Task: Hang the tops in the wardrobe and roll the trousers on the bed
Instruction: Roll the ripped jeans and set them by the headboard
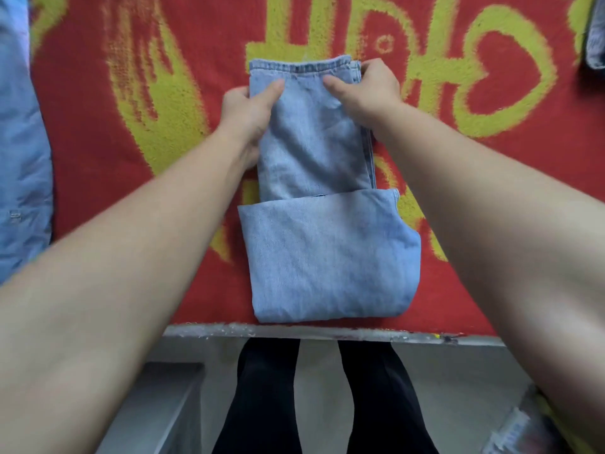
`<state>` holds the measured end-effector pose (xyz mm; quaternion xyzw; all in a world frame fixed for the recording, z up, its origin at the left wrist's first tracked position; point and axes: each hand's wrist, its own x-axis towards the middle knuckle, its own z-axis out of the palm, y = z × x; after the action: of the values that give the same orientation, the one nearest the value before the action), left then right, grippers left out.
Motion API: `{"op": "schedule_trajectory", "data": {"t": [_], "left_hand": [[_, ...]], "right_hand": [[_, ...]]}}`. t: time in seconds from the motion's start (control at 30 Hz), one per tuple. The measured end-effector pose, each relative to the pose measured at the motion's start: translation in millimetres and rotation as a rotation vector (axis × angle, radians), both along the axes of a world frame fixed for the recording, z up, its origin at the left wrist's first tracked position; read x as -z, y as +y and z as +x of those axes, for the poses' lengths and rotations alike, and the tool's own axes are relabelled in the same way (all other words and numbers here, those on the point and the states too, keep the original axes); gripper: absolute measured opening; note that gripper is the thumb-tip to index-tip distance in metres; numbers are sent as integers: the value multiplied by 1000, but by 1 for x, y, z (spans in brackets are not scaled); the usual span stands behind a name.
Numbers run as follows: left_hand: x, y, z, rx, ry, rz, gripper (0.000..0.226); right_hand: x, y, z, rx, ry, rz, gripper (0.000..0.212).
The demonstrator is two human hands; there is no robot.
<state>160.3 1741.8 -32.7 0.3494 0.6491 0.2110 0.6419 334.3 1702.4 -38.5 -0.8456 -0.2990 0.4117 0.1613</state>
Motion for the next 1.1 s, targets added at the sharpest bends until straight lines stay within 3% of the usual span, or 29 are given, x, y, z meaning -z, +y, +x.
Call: {"op": "schedule_trajectory", "data": {"t": [0.1, 0.2, 0.37, 0.47, 0.5, 0.63, 0.83, 0.9, 1.0, 1.1], "left_hand": [[-22, 17, 5, 125, -59, 22, 23], [-48, 10, -3, 275, -2, 44, 26], [-98, -50, -28, 532, 113, 128, 18], [-111, -99, -50, 777, 294, 269, 7], [-112, -117, -58, 893, 399, 334, 14], [-103, -197, -89, 1175, 584, 477, 19], [-71, -251, -109, 1645, 619, 175, 74], [-71, -242, -101, 1635, 612, 144, 67], [-77, -208, -86, 1368, 582, 149, 43], [-76, -166, -70, 1122, 664, 345, 41]], "right_hand": [[-16, 0, 10, -9, 68, 85, 32], [-40, -19, 16, -26, 79, 190, 20], [-95, -91, 10, -177, 2, 283, 25], [-118, -145, -5, -461, -95, 216, 46], [-120, -164, -11, -573, -121, 201, 49], [-105, -236, -37, -908, -253, 229, 34], [-77, -281, -51, -1283, -219, -198, 61], [-77, -266, -52, -1255, -178, -250, 54], [-84, -225, -45, -1082, -25, -296, 39], [-85, -183, -29, -876, -81, -159, 48]]}}
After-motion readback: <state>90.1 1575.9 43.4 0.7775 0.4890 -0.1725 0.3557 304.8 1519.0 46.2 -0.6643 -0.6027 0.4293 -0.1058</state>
